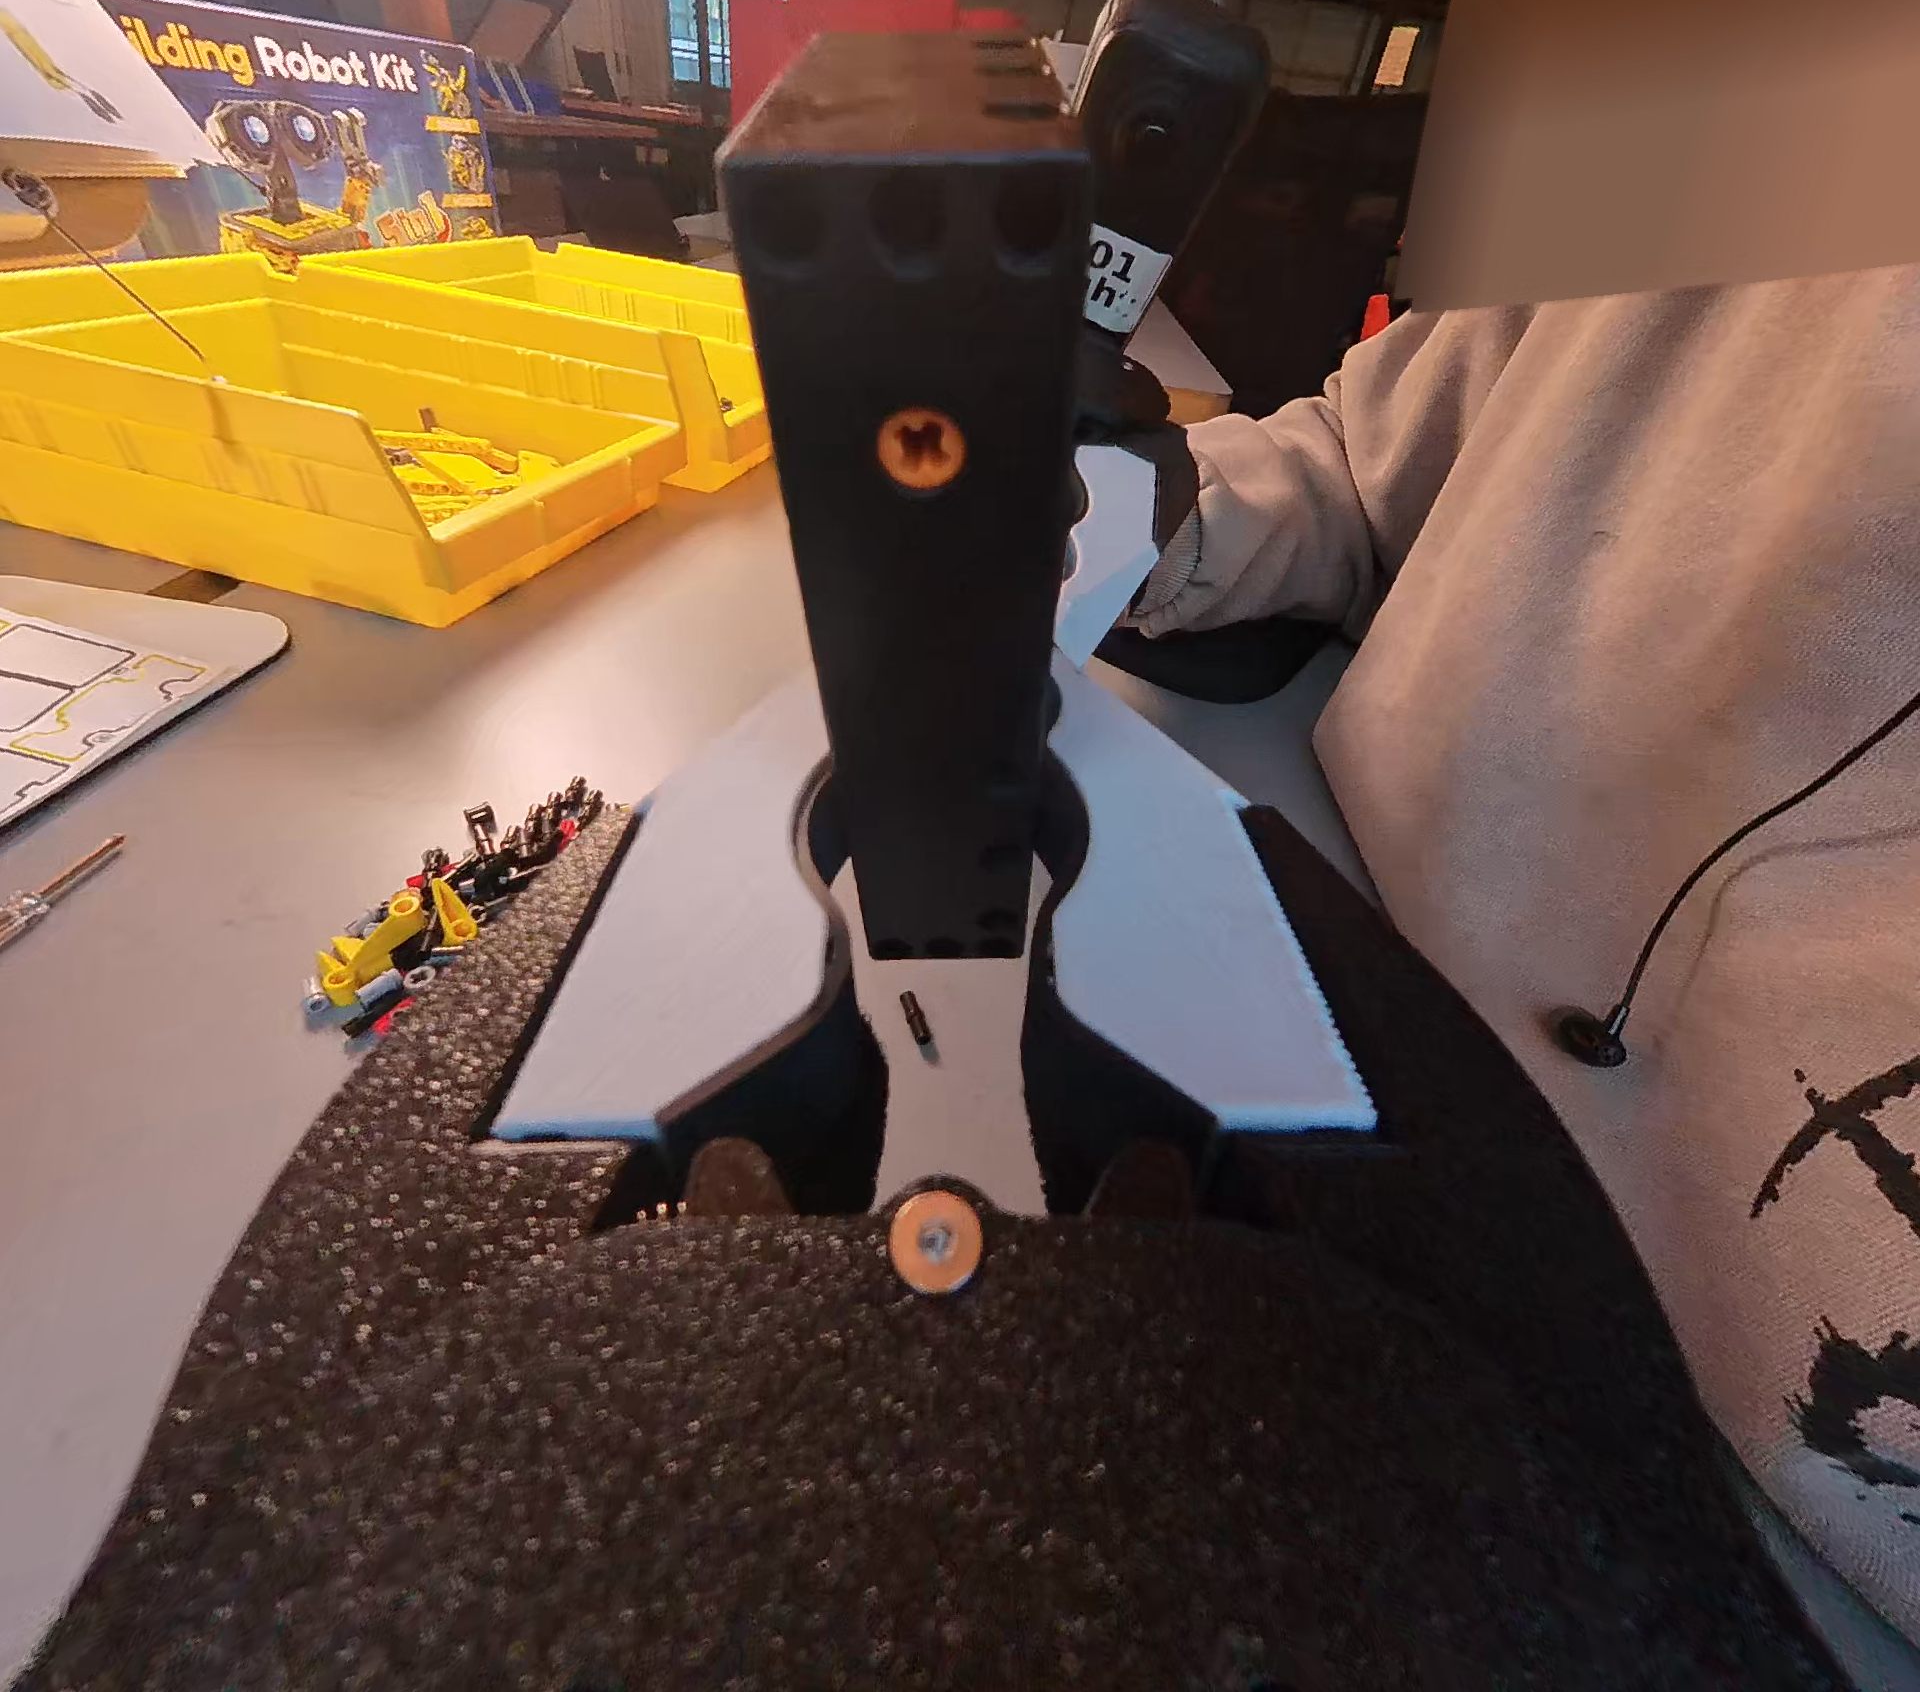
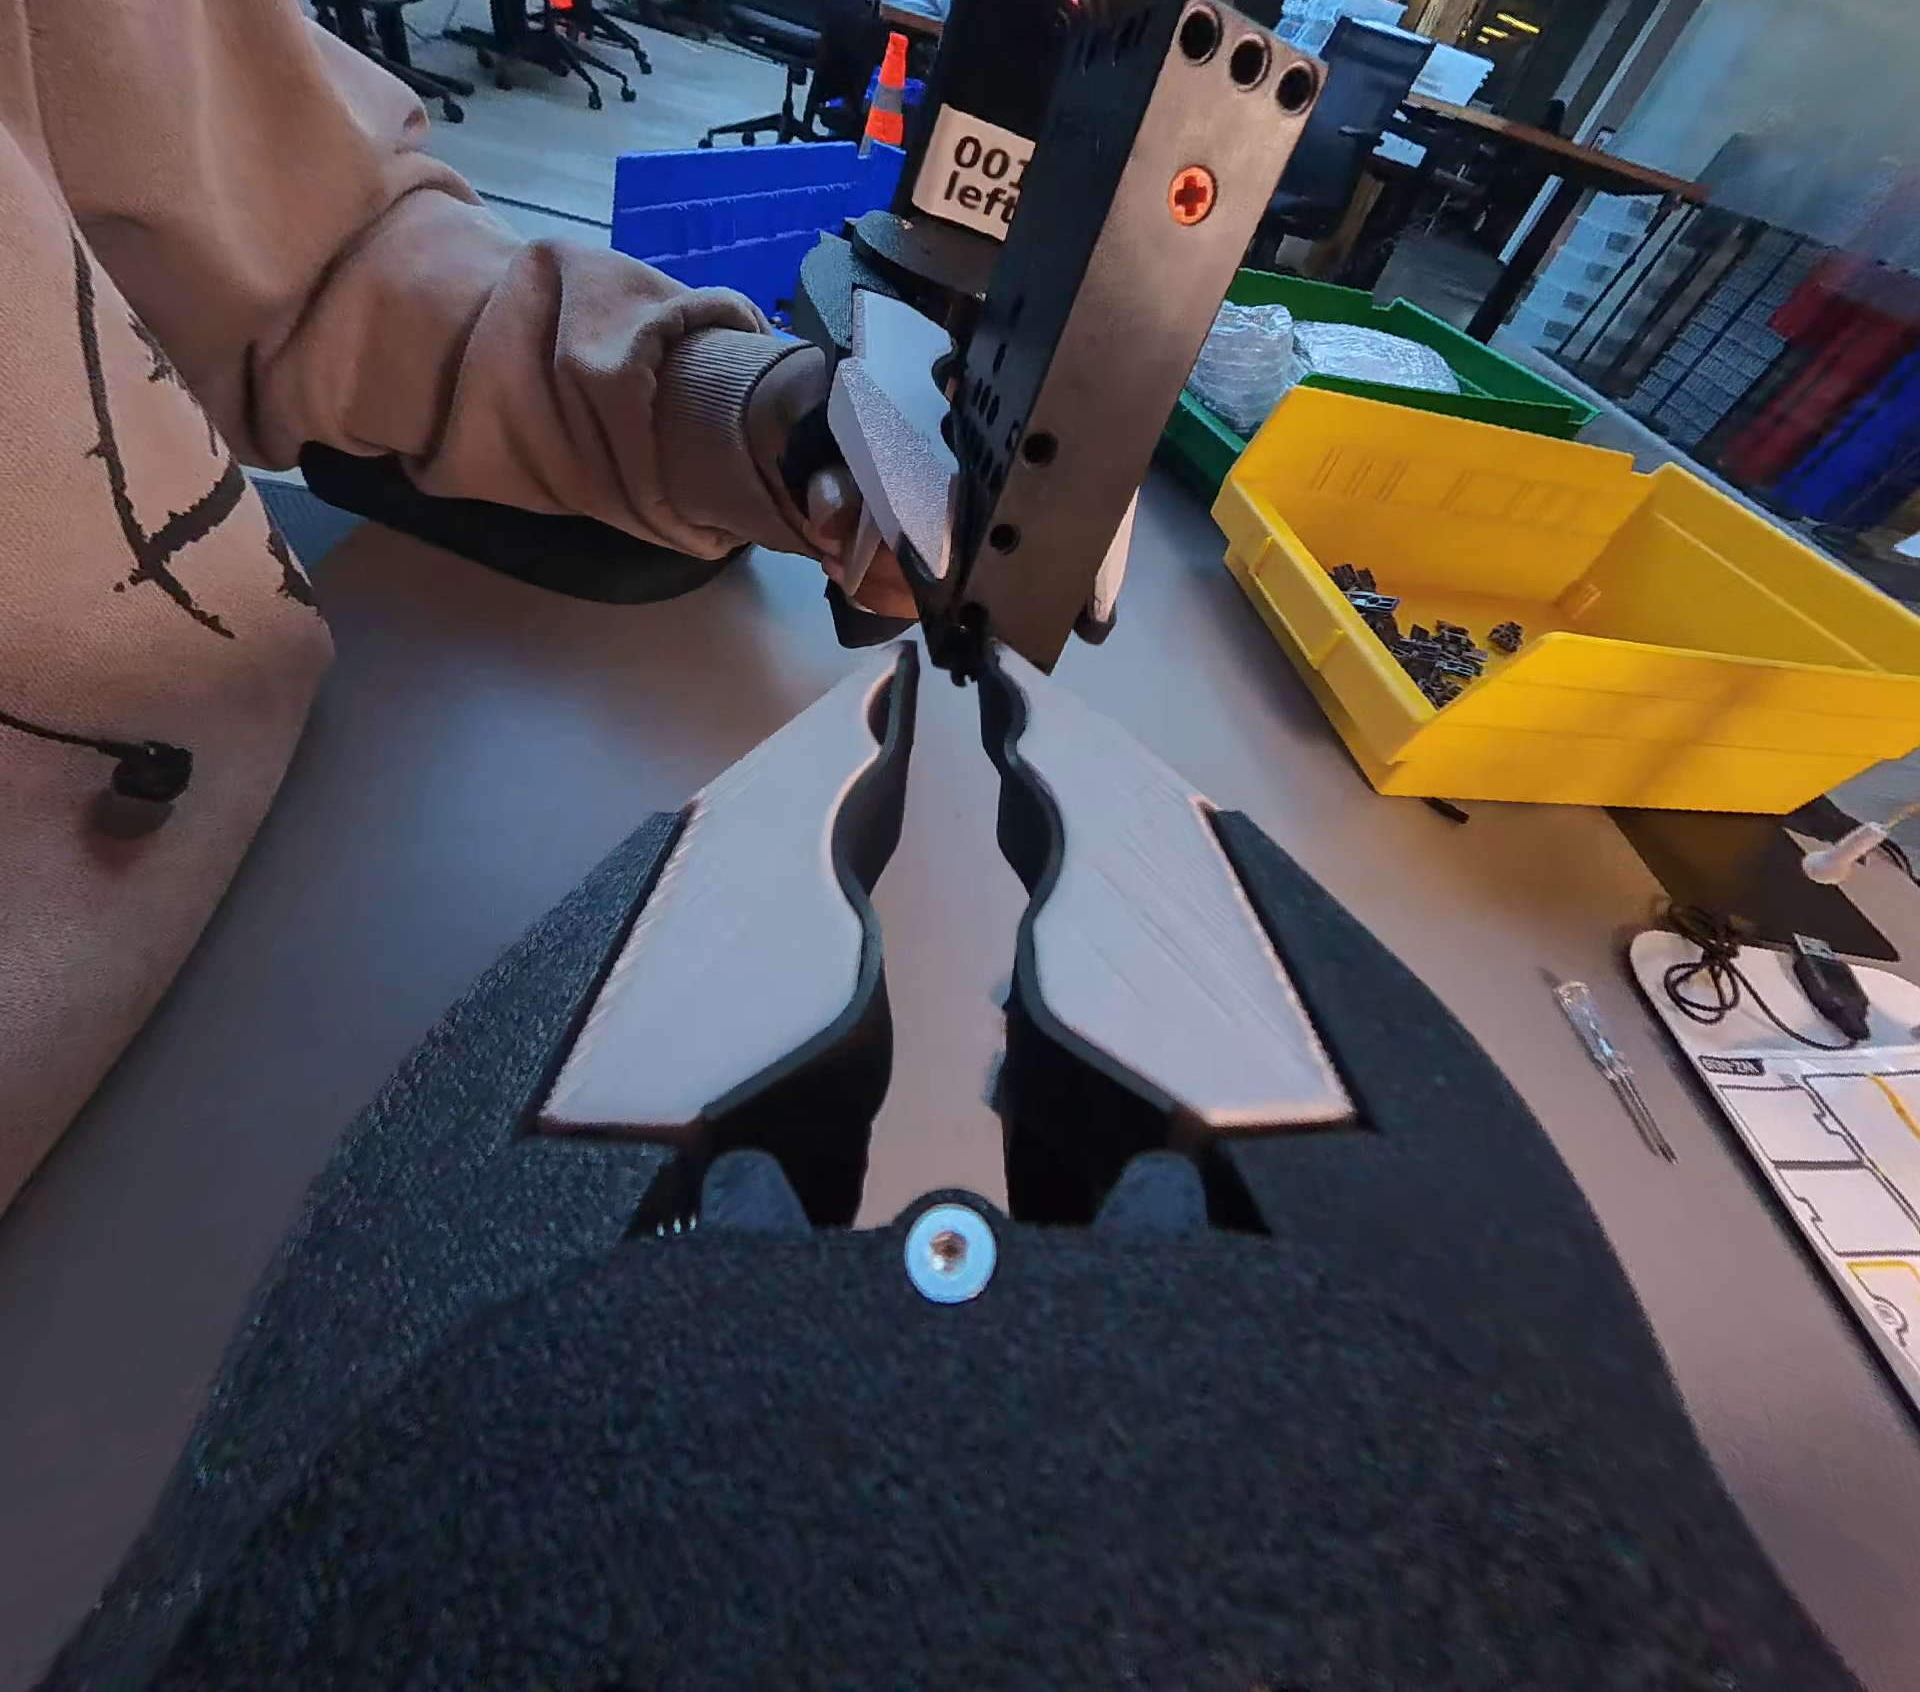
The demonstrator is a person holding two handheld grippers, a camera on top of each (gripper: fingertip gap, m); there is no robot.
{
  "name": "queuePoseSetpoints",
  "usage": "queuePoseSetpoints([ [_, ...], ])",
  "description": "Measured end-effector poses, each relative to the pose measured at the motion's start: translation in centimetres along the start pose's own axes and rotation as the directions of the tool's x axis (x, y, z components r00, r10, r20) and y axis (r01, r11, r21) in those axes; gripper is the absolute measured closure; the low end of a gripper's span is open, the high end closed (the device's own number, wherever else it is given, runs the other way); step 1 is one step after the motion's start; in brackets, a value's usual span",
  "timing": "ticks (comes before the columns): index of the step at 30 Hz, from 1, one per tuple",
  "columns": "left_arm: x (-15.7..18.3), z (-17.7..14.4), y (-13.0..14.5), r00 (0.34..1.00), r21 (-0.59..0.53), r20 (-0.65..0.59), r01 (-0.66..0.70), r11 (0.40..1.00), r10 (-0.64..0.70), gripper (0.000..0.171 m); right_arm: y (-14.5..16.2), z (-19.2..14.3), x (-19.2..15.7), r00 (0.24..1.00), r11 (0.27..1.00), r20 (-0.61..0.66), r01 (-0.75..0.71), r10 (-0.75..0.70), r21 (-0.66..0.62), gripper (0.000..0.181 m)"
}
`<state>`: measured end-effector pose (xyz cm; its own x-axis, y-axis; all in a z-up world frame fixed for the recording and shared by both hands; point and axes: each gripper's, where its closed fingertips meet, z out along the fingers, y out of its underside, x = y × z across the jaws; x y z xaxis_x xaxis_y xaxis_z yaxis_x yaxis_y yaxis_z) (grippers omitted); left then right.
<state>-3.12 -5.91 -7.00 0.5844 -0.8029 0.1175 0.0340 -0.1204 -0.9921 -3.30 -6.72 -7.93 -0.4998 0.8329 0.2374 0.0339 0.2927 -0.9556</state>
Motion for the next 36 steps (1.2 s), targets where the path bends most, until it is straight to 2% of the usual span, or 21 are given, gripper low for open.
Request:
queuePoseSetpoints([
  [6,0.5,-0.1,-0.9,0.997,0.045,-0.047,0.071,0.996,-0.069,0.141,-0.3,0.1,-0.4,1.000,1.000,0.025,-0.011,0.011,0.007,0.177],
  [9,0.8,-0.2,-1.4,0.992,0.054,-0.075,0.104,0.993,-0.100,0.140,-1.0,-0.1,-0.5,0.996,0.996,0.050,-0.074,0.071,0.055,0.179],
  [11,0.9,-0.2,-1.2,0.992,0.025,-0.082,0.097,0.995,-0.094,0.145,-1.1,0.0,-0.8,0.992,0.993,0.078,-0.100,0.095,0.061,0.179],
  [12,1.1,-0.2,-1.0,0.993,0.006,-0.082,0.087,0.996,-0.086,0.140,-0.9,0.0,-1.0,0.988,0.991,0.103,-0.118,0.112,0.056,0.179],
  [17,1.1,-0.1,0.1,0.998,-0.082,-0.057,0.028,0.996,-0.032,0.138,-1.0,-0.6,-1.0,0.974,0.983,0.164,-0.172,0.159,0.069,0.179],
  [18,0.5,-1.2,-0.3,1.000,-0.073,-0.027,0.012,0.997,-0.014,0.145,-1.1,-1.4,-0.5,0.976,0.984,0.160,-0.163,0.150,0.074,0.179],
  [19,-1.2,-3.5,-1.7,0.998,-0.014,0.057,0.009,1.000,-0.008,0.145,-1.7,-3.4,1.3,0.979,0.974,0.103,-0.190,0.178,0.125,0.179],
  [20,-2.4,-6.1,-3.8,0.993,0.090,0.114,0.018,0.996,-0.028,0.146,-2.0,-5.7,3.4,0.975,0.959,0.039,-0.221,0.217,0.176,0.180],
  [21,-2.9,-7.7,-5.0,0.990,0.142,0.140,0.009,0.990,-0.029,0.146,-1.5,-7.2,4.7,0.974,0.960,-0.026,-0.217,0.225,0.176,0.180],
  [23,-3.3,-7.2,-4.3,0.984,0.075,0.179,-0.028,0.997,0.014,0.146,0.6,-6.7,5.7,0.968,0.970,-0.095,-0.223,0.232,0.098,0.179],
  [26,-4.0,-5.1,-0.8,0.978,-0.076,0.208,-0.001,0.997,0.017,0.145,5.3,-3.8,6.8,0.976,0.980,-0.175,-0.152,0.128,-0.128,0.178],
  [29,-5.9,-4.9,1.9,0.953,-0.192,0.300,0.020,0.981,0.040,0.146,9.4,-1.7,8.5,0.971,0.941,-0.229,-0.138,0.067,-0.310,0.178],
  [32,-6.9,-4.9,3.3,0.937,-0.241,0.345,0.036,0.970,0.051,0.146,12.7,-0.6,9.5,0.965,0.878,-0.241,-0.024,-0.104,-0.477,0.175],
  [34,-7.5,-5.0,4.5,0.923,-0.287,0.378,0.047,0.957,0.068,0.146,13.0,-0.6,9.6,0.962,0.874,-0.245,-0.013,-0.122,-0.486,0.162],
  [36,-8.0,-5.1,5.3,0.909,-0.334,0.399,0.024,0.942,0.118,0.145,11.4,-1.1,9.9,0.959,0.912,-0.275,-0.045,-0.075,-0.407,0.150],
])
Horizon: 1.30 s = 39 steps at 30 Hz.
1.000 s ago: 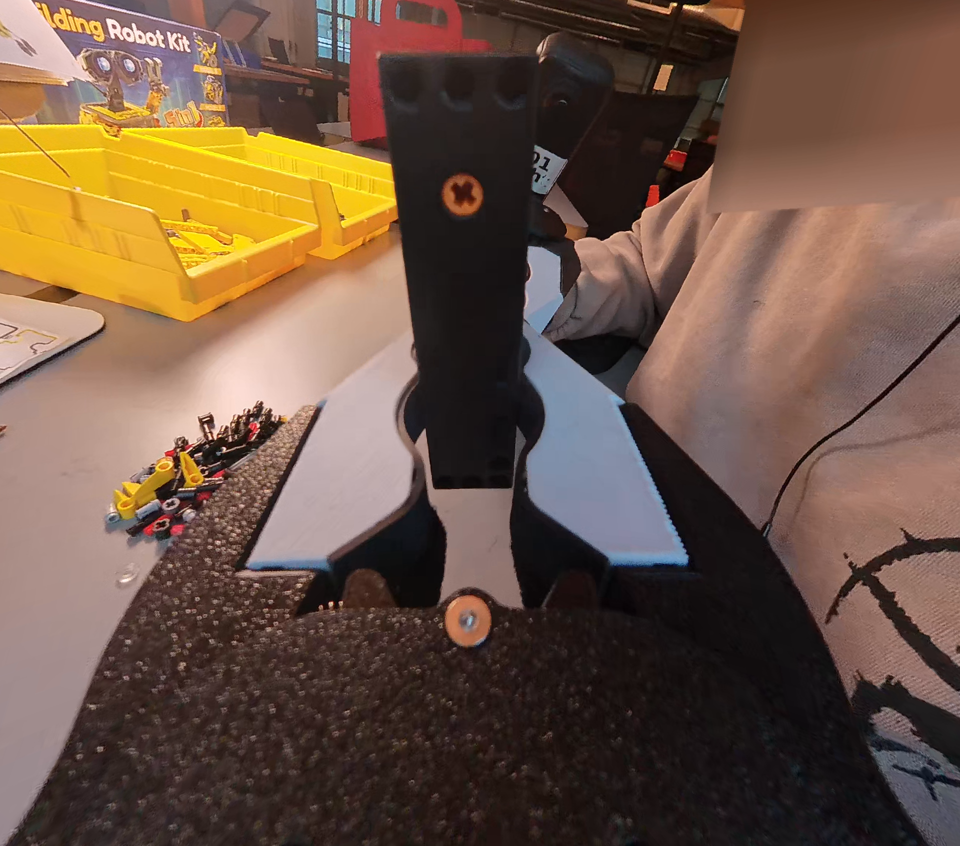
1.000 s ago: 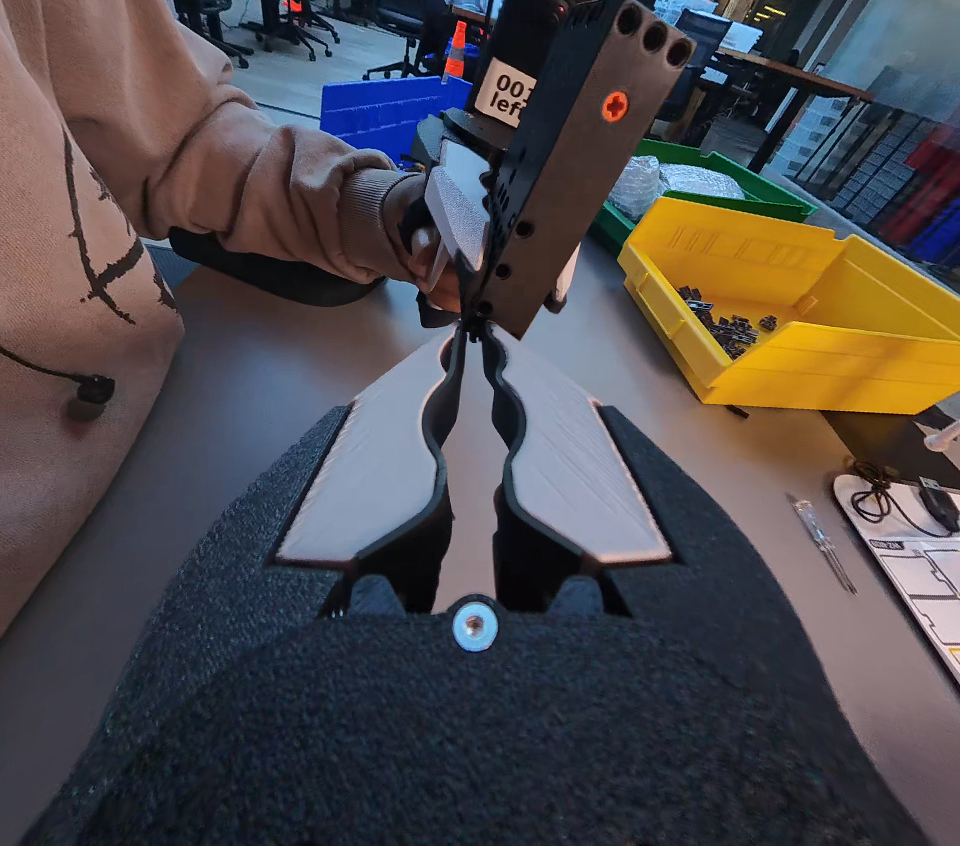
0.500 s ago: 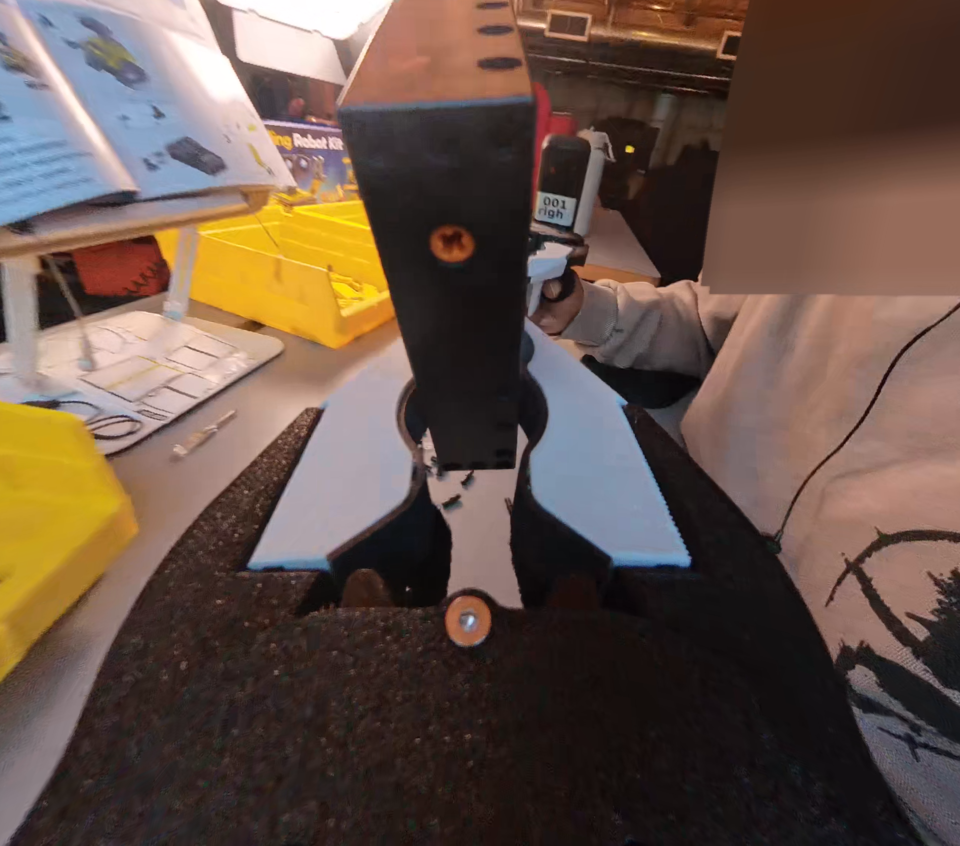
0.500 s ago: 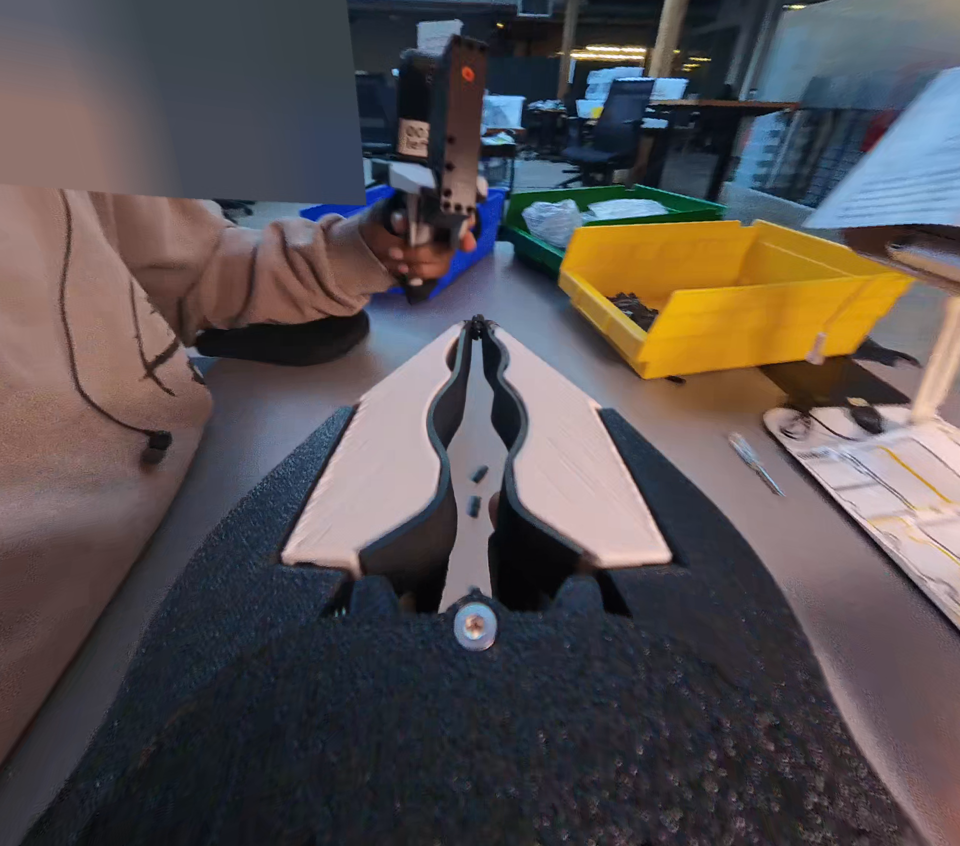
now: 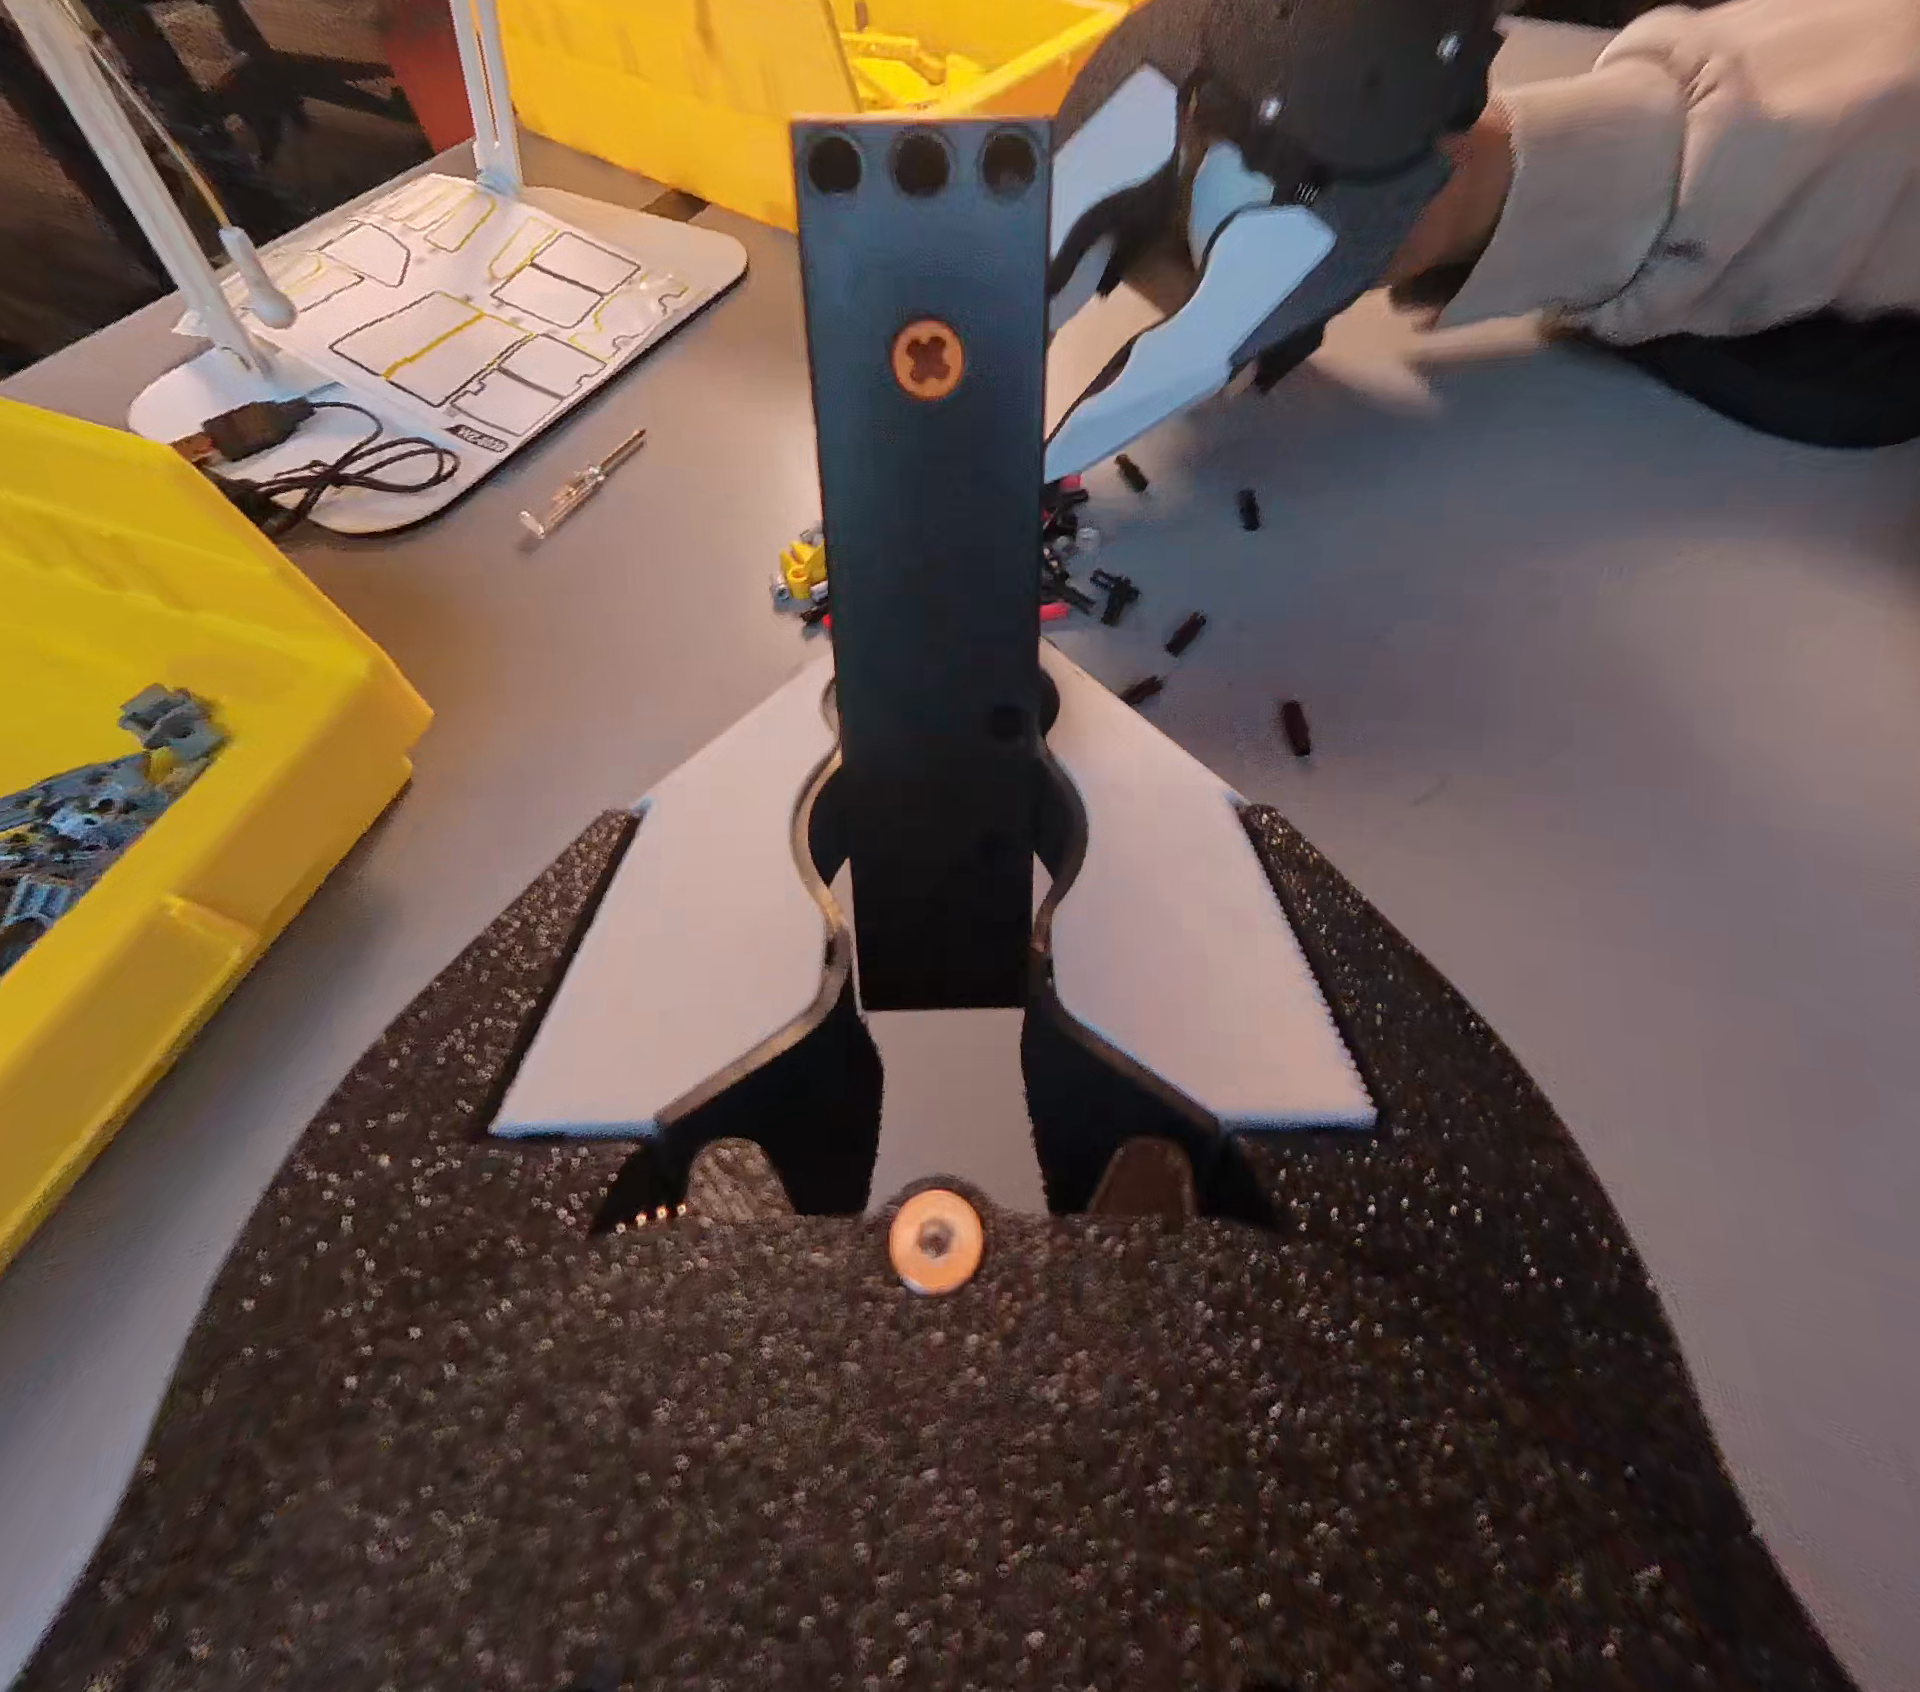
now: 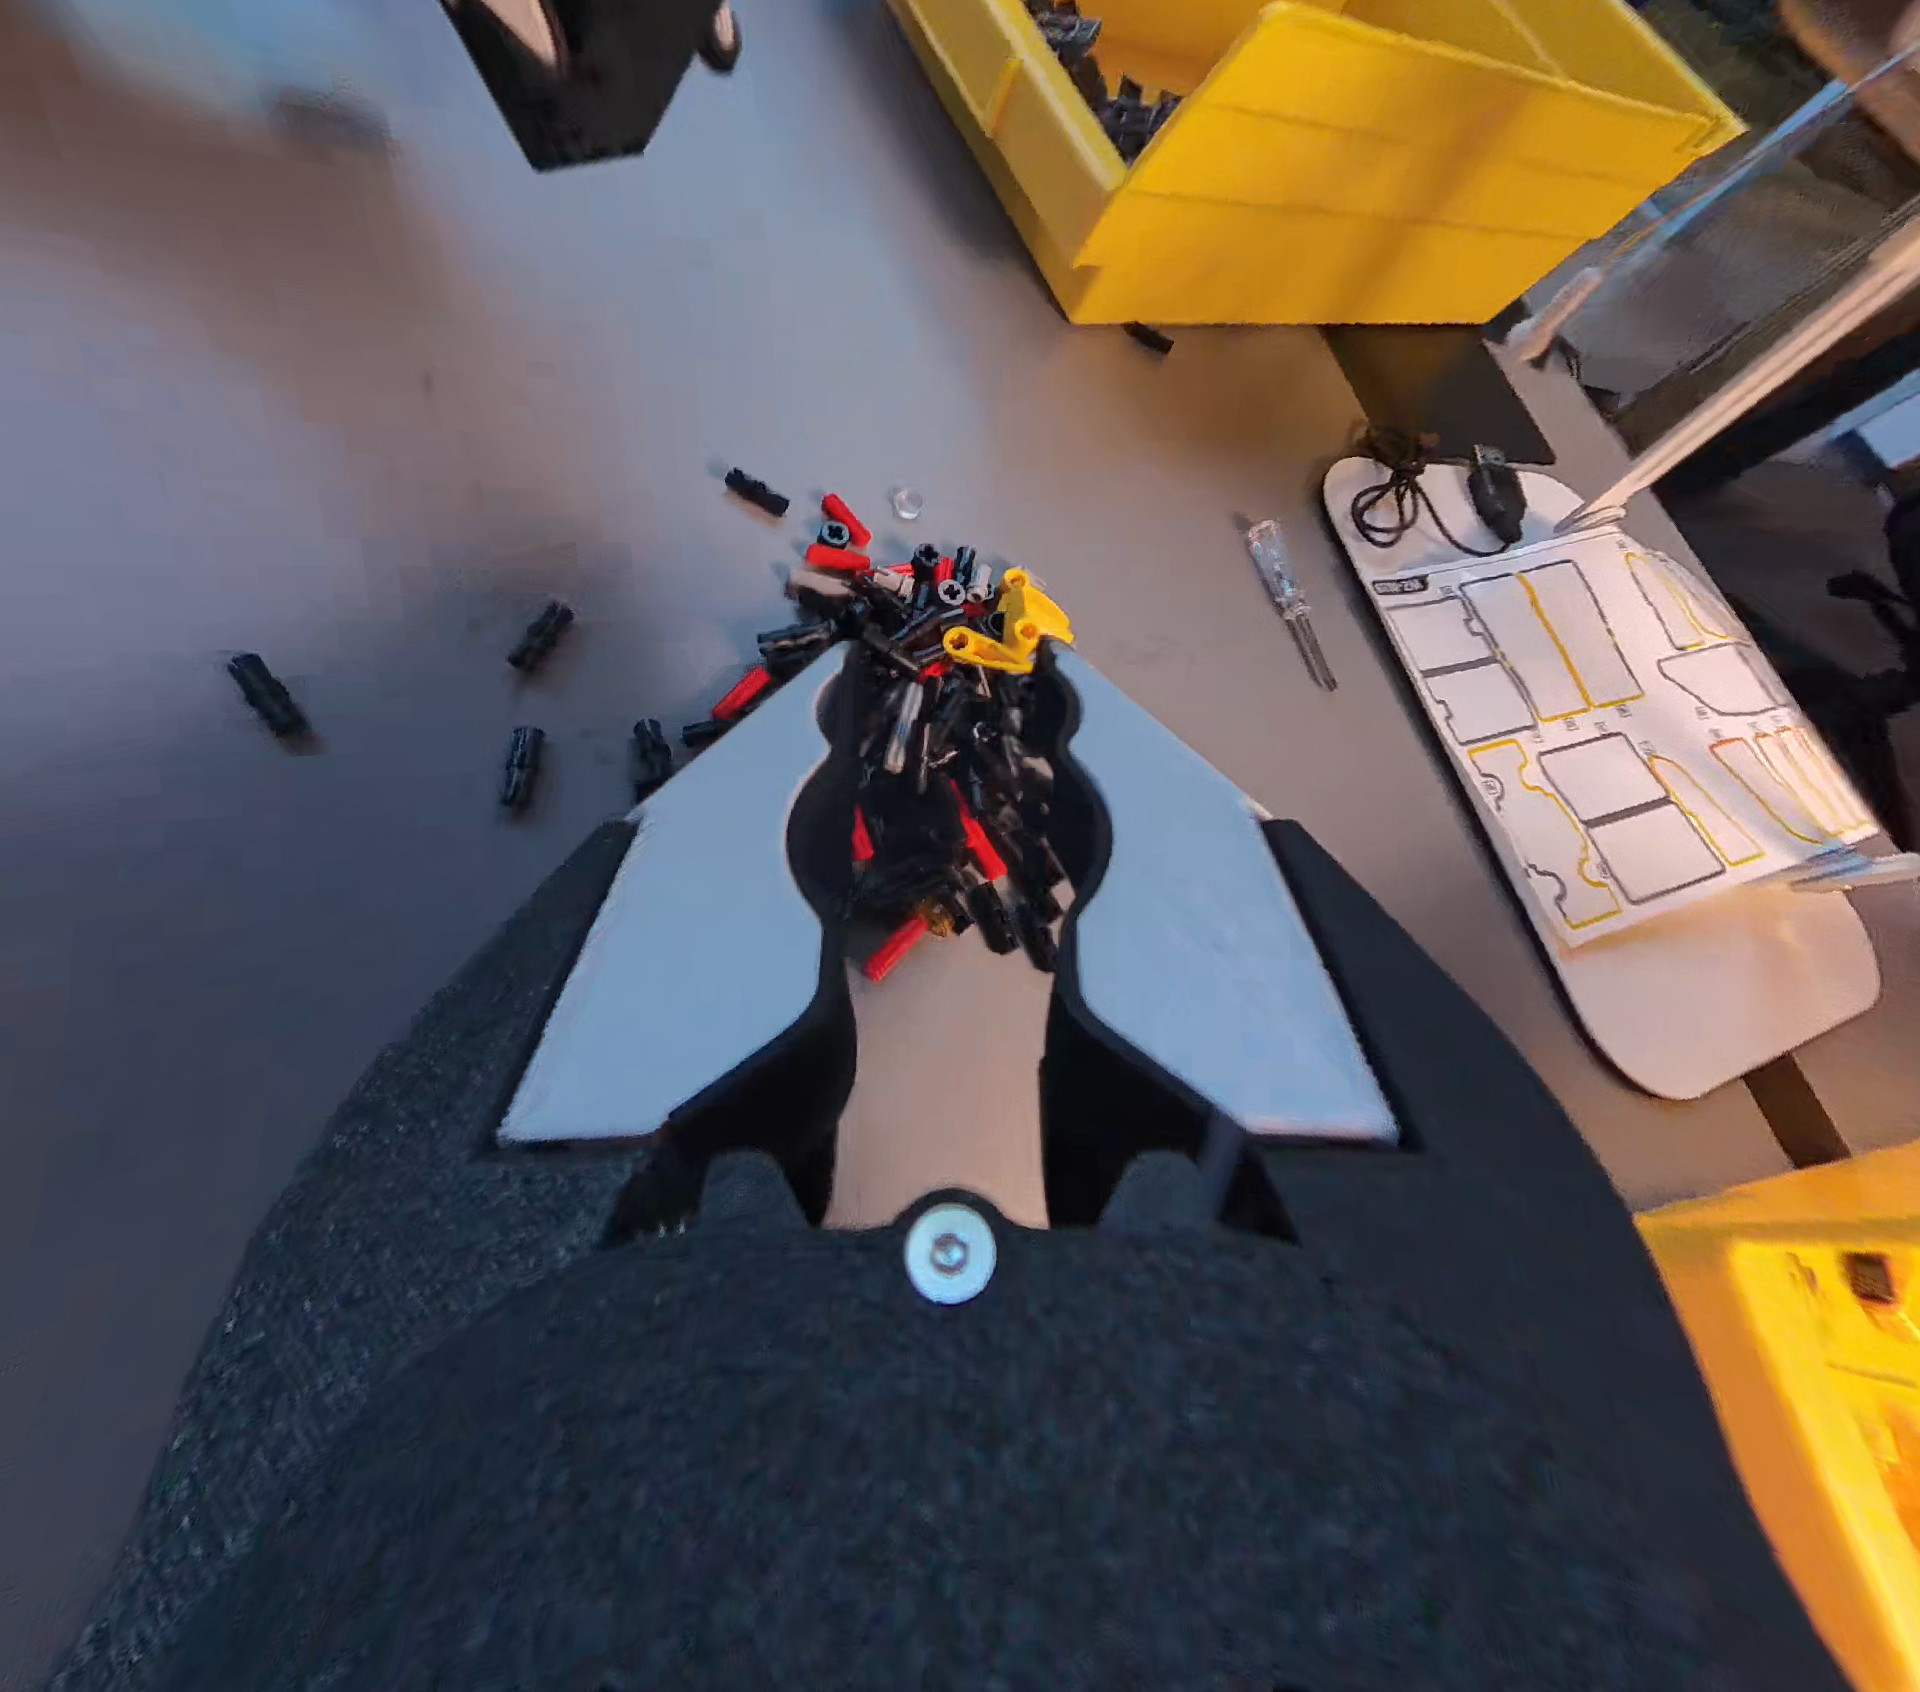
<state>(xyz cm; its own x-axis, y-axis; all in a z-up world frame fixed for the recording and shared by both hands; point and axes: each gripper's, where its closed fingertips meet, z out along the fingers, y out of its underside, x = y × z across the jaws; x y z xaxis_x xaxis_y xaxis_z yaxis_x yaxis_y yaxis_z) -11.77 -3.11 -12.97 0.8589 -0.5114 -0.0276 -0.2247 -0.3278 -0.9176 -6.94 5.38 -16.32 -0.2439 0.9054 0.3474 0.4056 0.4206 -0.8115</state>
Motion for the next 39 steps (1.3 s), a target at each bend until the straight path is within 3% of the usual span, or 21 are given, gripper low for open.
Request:
queuePoseSetpoints([
  [2,-0.6,0.3,0.8,0.996,-0.054,0.059,-0.064,0.997,0.067,0.145,-0.8,-1.1,0.7,0.999,0.998,-0.008,-0.039,0.040,0.050,0.132],
  [6,-1.8,0.5,2.9,0.953,-0.248,0.163,-0.209,0.946,0.253,0.144,-0.1,-2.2,1.0,0.995,0.994,-0.013,-0.096,0.097,0.048,0.131],
  [9,-2.0,0.2,2.4,0.951,-0.230,0.186,-0.200,0.952,0.245,0.144,1.1,-2.5,0.8,0.995,0.995,-0.034,-0.098,0.098,-0.004,0.132],
  [22,-4.8,-1.4,4.1,0.867,-0.377,0.319,-0.256,0.890,0.384,0.144,1.4,-2.2,-0.2,0.998,0.998,-0.066,-0.007,0.003,-0.065,0.132],
  [30,-4.1,-2.9,6.1,0.766,-0.549,0.303,-0.346,0.761,0.567,0.144,1.1,-2.3,-1.0,0.999,0.998,-0.051,0.017,-0.020,-0.064,0.132],
  [35,-2.4,-3.3,8.7,0.772,-0.614,0.252,-0.338,0.713,0.584,0.143,0.9,-2.2,-1.7,0.999,0.998,-0.033,0.029,-0.031,-0.063,0.132],
  [39,-1.3,-3.6,9.0,0.820,-0.572,0.259,-0.295,0.765,0.510,0.143,0.9,-2.3,-2.2,0.999,0.997,-0.022,0.038,-0.039,-0.069,0.133],
])
